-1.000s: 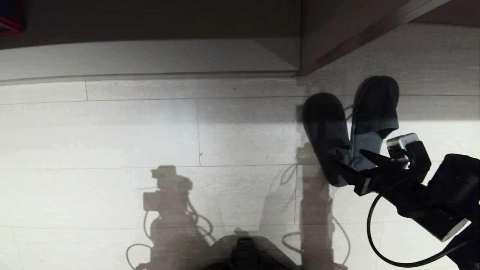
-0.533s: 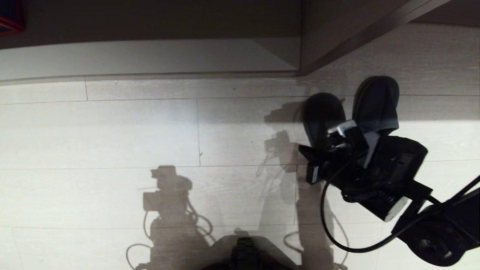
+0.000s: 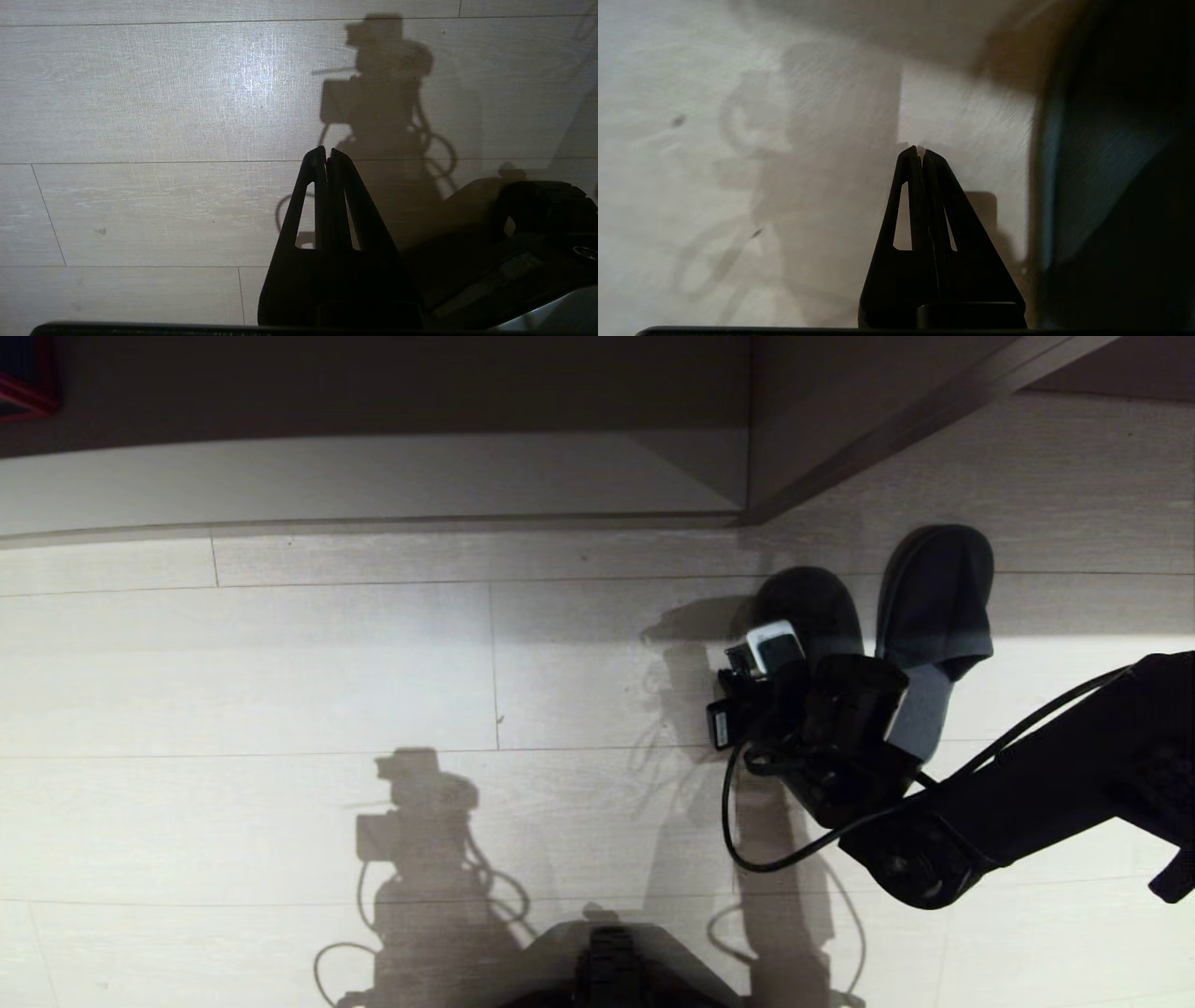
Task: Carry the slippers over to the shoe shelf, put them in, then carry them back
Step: Place the slippers on the floor
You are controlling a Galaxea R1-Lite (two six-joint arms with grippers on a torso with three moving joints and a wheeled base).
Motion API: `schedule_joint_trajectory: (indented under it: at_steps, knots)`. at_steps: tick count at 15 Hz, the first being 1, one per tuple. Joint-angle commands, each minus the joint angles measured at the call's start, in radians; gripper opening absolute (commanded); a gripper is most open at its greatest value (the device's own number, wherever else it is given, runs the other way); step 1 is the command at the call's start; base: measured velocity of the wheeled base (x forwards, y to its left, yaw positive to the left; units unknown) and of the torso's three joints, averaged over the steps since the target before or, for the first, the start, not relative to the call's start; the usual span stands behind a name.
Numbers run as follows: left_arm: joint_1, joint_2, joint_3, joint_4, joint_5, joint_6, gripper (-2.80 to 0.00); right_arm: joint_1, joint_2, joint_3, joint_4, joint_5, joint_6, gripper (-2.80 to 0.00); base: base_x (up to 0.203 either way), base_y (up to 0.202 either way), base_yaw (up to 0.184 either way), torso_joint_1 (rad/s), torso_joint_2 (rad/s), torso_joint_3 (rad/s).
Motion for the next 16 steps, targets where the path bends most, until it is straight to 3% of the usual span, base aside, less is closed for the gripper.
schedule_joint_trajectory:
  at_steps: [1, 6, 16]
  knots:
    - [0.001, 0.001, 0.0, 0.0, 0.0, -0.001, -2.8, -0.026, 0.036, -0.055, -0.009, -0.016, -0.022, -2.8, 0.0, 0.0, 0.0, 0.0, 0.0, 0.0]
    - [0.001, 0.001, 0.0, 0.0, 0.0, -0.001, -2.8, -0.072, 0.105, -0.137, -0.112, -0.037, -0.079, -2.8, 0.0, 0.0, 0.0, 0.0, 0.0, 0.0]
    - [0.0, 0.001, 0.0, 0.0, 0.0, -0.001, -2.8, -0.184, 0.095, -0.196, -0.087, -0.057, -0.109, -2.8, 0.0, 0.0, 0.0, 0.0, 0.0, 0.0]
